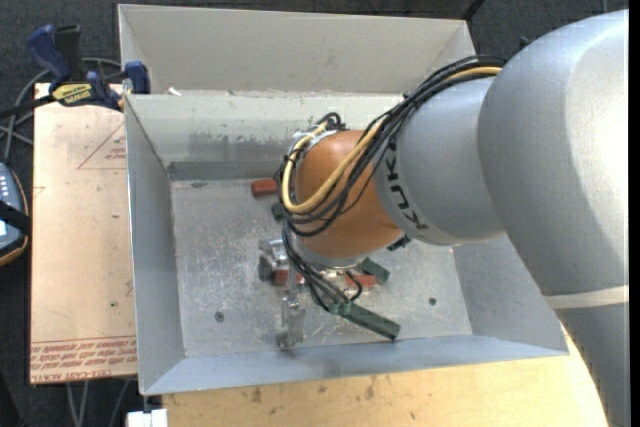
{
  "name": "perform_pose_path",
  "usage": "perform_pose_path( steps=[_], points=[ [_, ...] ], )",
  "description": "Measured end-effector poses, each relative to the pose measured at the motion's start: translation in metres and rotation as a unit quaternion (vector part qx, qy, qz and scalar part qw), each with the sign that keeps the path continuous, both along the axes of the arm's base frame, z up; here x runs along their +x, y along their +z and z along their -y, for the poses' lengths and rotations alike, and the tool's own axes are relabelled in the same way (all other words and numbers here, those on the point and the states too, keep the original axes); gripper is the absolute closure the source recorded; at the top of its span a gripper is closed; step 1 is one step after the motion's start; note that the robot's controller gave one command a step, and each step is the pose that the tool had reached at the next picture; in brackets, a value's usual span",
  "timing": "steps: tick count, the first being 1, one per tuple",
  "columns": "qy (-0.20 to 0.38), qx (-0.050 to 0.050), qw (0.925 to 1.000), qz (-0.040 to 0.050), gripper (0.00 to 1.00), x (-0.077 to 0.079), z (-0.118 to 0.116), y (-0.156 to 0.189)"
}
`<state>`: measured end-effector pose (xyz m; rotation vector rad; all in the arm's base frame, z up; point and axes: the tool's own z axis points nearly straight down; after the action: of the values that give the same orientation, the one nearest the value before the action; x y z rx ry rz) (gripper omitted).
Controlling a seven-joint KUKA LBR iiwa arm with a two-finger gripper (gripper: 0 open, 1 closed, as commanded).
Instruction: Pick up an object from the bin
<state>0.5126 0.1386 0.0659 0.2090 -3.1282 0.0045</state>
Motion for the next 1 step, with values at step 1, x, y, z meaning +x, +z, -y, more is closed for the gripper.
perform_pose_path(
  steps=[1],
  points=[
    [0.006, 0.0, 1.0, 0.006, 0.0, 0.0247, 0.0847, 0.0353]
  ],
)
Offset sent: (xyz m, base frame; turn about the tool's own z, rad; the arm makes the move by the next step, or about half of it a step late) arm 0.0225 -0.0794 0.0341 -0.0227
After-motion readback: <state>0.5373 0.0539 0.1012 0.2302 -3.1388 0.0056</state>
